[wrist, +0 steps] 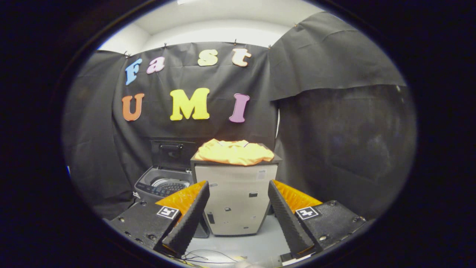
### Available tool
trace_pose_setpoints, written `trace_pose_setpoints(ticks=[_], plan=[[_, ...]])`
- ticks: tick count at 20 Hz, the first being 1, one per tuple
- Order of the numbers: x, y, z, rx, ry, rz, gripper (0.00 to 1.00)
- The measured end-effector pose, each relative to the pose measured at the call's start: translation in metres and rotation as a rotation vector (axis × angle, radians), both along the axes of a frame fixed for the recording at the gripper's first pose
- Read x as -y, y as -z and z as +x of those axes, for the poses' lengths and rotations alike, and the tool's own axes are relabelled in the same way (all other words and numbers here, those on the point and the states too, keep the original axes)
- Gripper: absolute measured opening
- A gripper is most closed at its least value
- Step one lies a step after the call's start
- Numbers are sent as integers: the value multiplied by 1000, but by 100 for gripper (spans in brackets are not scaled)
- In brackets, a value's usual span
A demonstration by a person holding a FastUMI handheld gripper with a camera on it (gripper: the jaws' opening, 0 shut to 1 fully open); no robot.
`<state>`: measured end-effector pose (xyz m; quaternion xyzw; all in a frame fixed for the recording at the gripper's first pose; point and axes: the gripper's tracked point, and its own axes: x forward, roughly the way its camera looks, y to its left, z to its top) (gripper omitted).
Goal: Put the clothes into the washing machine and then close the washing machine lid.
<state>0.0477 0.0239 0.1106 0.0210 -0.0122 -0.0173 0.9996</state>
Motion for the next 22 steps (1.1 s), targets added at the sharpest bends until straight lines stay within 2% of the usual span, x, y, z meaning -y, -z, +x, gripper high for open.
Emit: trace_pose_setpoints(ticks=[5,12,17,22], plan=[[17,-64,50,36,12,-17,99],[21,-136,158,37,-5,4,99],[17,-157,242,-14,-31,-47,99],[1,-153,318,-102,-87,-60,99]])
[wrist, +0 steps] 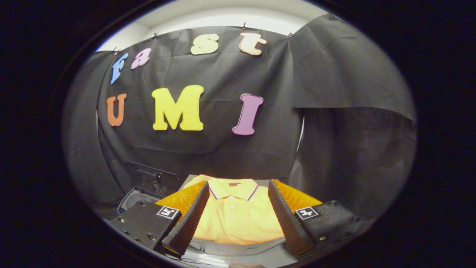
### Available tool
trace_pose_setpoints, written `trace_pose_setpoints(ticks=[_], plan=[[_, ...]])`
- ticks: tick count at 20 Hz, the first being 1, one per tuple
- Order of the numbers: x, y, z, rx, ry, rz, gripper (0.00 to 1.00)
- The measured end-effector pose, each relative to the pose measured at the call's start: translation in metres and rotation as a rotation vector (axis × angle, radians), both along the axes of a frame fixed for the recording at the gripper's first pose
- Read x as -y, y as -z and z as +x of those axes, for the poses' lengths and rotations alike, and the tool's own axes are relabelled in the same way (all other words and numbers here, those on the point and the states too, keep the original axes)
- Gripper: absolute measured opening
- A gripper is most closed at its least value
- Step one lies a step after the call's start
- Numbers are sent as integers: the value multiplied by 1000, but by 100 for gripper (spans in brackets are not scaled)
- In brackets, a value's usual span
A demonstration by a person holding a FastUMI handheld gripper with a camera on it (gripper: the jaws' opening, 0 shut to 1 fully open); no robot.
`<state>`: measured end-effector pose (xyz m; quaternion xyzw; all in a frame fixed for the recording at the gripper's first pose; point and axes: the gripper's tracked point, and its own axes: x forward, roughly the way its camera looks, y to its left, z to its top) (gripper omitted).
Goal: Put the clothes into the washing machine and then close the washing machine lid.
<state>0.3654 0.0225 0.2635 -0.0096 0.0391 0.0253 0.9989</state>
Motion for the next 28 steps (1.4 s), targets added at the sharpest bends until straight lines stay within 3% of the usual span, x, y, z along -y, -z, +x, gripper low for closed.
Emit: trace_pose_setpoints(ticks=[6,11,16,22,28], plan=[[-17,41,78,-161,-31,-20,99],[-18,99,110,-342,-26,-14,99],[-18,137,115,-478,-20,18,99],[-17,140,109,-589,34,16,98],[-20,138,108,-618,-12,1,95]])
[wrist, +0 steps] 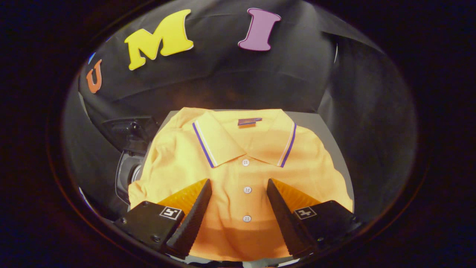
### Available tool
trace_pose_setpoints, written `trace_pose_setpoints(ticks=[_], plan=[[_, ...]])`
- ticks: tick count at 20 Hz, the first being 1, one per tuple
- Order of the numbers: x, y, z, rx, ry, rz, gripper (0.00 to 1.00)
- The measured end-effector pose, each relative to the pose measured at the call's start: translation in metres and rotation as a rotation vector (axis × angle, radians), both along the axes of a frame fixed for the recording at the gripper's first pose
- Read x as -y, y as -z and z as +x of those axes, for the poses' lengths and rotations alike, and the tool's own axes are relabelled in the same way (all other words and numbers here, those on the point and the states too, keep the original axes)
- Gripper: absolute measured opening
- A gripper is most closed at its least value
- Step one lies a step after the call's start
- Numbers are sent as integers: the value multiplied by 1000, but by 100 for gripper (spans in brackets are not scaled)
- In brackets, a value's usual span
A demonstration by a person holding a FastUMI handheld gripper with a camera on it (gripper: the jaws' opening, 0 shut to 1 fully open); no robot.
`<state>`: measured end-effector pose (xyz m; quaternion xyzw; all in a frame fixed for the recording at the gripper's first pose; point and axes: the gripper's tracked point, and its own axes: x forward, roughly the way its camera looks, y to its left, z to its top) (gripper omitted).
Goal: Put the clothes into the washing machine and then close the washing machine lid.
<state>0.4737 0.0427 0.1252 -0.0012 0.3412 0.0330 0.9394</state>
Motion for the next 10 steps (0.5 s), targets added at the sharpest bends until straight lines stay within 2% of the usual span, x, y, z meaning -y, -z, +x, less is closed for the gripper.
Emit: trace_pose_setpoints(ticks=[5,10], plan=[[-2,-2,2,83,-26,4,85],[5,-3,2,177,-44,22,49]])
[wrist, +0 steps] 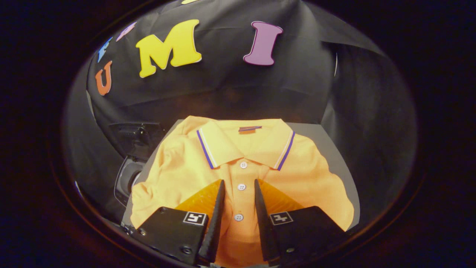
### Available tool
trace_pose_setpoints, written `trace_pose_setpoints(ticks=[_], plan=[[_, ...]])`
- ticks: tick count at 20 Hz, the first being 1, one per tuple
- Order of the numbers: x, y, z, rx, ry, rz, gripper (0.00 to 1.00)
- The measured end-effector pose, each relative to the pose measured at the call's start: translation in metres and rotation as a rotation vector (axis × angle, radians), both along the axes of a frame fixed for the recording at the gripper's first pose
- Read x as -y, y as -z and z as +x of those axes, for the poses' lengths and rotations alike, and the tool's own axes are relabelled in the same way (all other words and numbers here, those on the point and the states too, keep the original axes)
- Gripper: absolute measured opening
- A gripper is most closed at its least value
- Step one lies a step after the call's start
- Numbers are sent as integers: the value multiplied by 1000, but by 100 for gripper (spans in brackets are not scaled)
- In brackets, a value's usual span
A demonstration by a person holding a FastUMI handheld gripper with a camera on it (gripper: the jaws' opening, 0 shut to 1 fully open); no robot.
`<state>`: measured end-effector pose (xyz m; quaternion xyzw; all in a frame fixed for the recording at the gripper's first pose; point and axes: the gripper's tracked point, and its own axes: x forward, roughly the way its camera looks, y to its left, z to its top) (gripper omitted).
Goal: Put the clothes into the washing machine and then close the washing machine lid.
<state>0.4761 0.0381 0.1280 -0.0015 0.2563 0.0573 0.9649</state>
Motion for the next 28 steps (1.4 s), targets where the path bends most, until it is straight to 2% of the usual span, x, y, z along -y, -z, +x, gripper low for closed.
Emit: trace_pose_setpoints(ticks=[1,4,7,10,19,28], plan=[[-3,1,2,14,1,7,45],[-5,1,2,65,5,30,21],[-4,-1,-6,89,-6,16,14],[-7,-1,-15,97,2,61,7],[-42,-55,-84,213,3,90,6],[-125,-135,-158,394,-44,114,6]])
